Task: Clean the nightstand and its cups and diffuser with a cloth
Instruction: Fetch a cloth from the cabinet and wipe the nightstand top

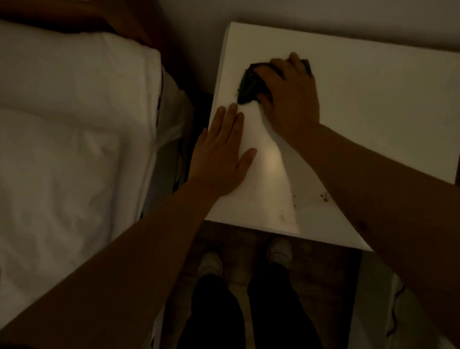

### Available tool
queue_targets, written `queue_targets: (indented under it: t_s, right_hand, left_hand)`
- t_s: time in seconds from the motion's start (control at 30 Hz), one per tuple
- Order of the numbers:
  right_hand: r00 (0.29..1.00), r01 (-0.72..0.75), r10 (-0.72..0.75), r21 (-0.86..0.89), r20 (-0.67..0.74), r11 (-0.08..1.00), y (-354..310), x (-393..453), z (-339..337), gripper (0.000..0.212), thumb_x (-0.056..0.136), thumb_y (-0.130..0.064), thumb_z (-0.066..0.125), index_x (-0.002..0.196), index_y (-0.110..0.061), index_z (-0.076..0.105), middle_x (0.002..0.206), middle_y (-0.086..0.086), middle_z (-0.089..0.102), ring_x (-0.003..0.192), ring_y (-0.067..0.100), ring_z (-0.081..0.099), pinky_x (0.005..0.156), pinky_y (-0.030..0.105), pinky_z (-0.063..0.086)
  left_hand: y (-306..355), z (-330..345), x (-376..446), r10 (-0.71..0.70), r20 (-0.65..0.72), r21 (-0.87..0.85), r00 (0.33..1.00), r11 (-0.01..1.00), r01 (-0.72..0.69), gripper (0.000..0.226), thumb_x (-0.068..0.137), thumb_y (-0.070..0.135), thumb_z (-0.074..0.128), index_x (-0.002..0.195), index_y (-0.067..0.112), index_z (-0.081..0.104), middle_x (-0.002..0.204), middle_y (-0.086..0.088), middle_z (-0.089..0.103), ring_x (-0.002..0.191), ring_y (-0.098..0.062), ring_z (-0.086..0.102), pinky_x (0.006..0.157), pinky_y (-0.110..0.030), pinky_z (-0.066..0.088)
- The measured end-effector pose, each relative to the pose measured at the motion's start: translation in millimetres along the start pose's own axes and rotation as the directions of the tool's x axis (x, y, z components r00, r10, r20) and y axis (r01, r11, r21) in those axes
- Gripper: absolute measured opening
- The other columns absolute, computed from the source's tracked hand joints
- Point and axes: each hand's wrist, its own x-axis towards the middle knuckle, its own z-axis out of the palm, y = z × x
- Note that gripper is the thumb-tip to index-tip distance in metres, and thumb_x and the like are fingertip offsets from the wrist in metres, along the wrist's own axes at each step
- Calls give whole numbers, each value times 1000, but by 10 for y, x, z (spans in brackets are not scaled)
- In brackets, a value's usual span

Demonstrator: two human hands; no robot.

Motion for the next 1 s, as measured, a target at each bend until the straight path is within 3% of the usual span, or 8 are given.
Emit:
queue_targets:
  t_s: [0.1,0.23,0.4,0.57,0.73,0.87,0.93,1.0]
  right_hand:
    - [999,-45,46,34,-29,998,-152,-388,35,42,93,-30,56,133,-17,57,138,15,54,137,45,35,107,59,30]
    - [993,-99,103,77,-54,992,-373,-865,72,40,91,-30,59,128,-16,61,134,15,57,134,45,38,104,61,33]
    - [983,-143,148,56,-104,988,-646,-1481,119,39,88,-29,63,124,-15,63,128,14,61,131,44,44,99,59,39]
    - [979,-169,179,101,-99,980,-872,-2030,179,40,85,-25,67,124,-14,64,128,16,61,129,44,45,99,60,40]
    - [995,-32,38,74,-87,997,-864,-2252,229,39,81,-24,74,118,-16,68,124,13,63,122,41,51,94,59,43]
    - [992,124,-124,-7,-5,992,-594,-2060,121,40,86,-33,67,124,-23,64,125,7,63,119,36,53,96,52,40]
    - [1000,6,-7,-31,-7,1000,-410,-1713,65,41,87,-35,64,127,-25,61,127,6,61,123,37,50,102,54,35]
    - [988,-151,147,-74,-54,986,-213,-1269,33,43,90,-37,58,132,-28,55,139,5,54,136,36,37,110,60,20]
  left_hand:
    - [6,9,-48,2,-78,-160,997,987,-15,76,97,56,22,153,7,6,161,-12,13,148,-26,10,113,-56,26]
    - [23,-17,-89,3,-137,-245,991,969,-36,73,97,49,25,150,0,17,157,-20,22,146,-31,18,114,-56,24]
    - [-1,-39,-91,72,-85,5,994,997,-72,68,96,56,12,146,18,38,159,-13,21,147,-31,13,114,-61,11]
    - [-31,-6,-87,132,-51,55,990,990,-129,72,94,61,13,150,19,30,160,-16,14,148,-32,8,117,-53,3]
    - [-21,23,-58,123,-60,39,991,992,-120,68,96,56,14,150,18,30,160,-17,14,147,-33,8,117,-51,8]
    - [15,-7,-67,122,-109,-30,987,992,-126,61,99,45,13,146,16,39,158,-16,22,146,-34,14,117,-52,13]
    - [18,-11,-68,119,-126,-30,985,992,-124,59,99,42,16,144,13,42,156,-17,26,146,-35,17,116,-52,15]
    - [34,-15,-52,116,-118,21,986,993,-114,59,99,40,17,144,11,40,156,-18,27,145,-37,18,116,-53,17]
